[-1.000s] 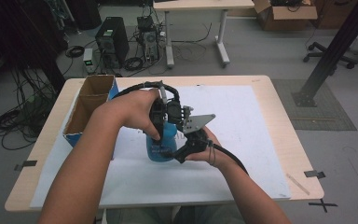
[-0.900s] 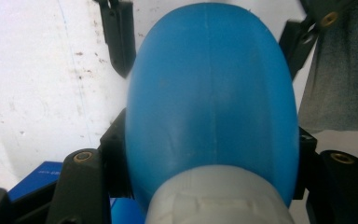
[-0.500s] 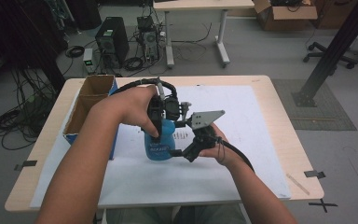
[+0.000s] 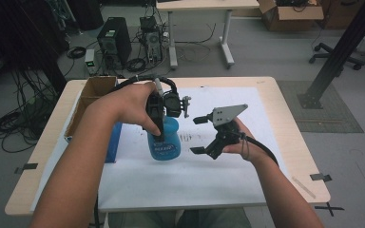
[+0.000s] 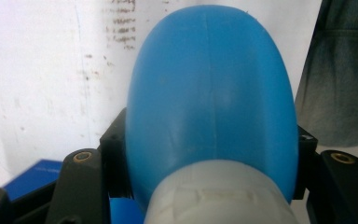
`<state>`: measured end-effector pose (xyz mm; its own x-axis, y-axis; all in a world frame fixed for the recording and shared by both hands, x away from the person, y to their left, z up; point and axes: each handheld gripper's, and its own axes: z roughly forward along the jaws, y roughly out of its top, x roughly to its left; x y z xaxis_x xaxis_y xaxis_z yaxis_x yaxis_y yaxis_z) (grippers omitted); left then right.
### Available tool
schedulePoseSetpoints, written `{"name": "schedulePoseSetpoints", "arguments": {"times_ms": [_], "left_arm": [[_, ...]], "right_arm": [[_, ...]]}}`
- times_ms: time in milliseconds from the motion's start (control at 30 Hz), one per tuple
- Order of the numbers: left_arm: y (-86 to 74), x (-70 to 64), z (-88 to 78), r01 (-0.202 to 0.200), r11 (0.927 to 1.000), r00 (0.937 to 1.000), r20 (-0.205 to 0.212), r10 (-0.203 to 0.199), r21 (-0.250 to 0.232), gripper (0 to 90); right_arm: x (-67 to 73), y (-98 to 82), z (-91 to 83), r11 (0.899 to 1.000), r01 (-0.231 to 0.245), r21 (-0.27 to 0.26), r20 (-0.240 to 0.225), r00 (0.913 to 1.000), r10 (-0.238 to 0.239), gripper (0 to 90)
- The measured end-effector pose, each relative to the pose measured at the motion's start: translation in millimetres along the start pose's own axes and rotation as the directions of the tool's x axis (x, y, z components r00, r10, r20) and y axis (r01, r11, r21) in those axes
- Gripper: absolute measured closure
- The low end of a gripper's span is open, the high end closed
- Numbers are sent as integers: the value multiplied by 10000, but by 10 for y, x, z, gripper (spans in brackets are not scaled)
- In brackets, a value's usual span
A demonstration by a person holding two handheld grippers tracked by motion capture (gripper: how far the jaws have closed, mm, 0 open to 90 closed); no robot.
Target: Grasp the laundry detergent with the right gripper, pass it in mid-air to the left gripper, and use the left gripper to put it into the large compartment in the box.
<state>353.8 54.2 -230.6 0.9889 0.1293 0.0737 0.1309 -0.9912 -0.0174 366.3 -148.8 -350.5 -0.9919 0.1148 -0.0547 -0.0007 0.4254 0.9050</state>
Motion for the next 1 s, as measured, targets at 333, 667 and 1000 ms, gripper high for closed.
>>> {"name": "schedulePoseSetpoints", "arguments": {"times_ms": [333,667,1000], "left_arm": [[-52,-8,-40,2056,9786,9780,-397,-2050,122,383],[-160,74,-225,4298,9024,9024,-203,-4305,-299,384],[-273,122,-352,4944,8678,8677,-309,-4961,-495,385]], "right_arm": [[-92,-1,-350,9951,220,965,507,9983,-270,2],[-193,66,-457,9584,527,2805,428,9968,-673,12],[-287,160,-677,9257,517,3747,808,9928,-882,15]]}}
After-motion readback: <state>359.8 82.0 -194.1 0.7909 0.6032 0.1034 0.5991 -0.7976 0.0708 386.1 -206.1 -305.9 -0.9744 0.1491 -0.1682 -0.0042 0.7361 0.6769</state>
